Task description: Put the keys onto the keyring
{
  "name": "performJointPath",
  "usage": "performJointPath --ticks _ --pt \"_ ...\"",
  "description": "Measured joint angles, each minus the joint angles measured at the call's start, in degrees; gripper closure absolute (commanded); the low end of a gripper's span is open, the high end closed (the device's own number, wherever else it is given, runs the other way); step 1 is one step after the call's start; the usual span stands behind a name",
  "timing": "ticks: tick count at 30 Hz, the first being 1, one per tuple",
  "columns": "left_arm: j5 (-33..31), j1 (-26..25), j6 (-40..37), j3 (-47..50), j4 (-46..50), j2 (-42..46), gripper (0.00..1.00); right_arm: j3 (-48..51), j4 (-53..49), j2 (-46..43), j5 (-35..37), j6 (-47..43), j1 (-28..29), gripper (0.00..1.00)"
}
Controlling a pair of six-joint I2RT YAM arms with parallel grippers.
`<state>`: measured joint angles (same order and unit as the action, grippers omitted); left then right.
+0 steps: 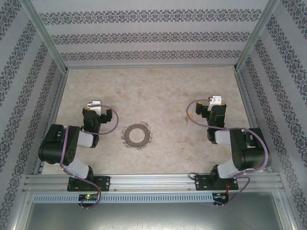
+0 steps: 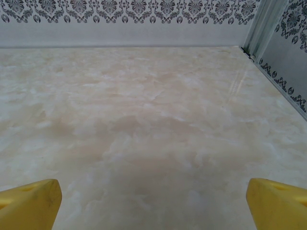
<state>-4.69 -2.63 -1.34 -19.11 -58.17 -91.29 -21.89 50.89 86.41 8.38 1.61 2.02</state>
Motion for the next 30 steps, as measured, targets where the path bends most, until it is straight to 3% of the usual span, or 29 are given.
performJointPath --ticks 20,30 --pt "0.1 0.0 0.0 -0.4 0.9 0.0 0.00 0.0 0.0 0.0 0.0 0.0 0.0 0.02" --pt "3.3 0.9 0.0 -2.0 3.0 0.1 0.00 0.0 -0.3 -0.3 1.2 0.2 0.0 0.02"
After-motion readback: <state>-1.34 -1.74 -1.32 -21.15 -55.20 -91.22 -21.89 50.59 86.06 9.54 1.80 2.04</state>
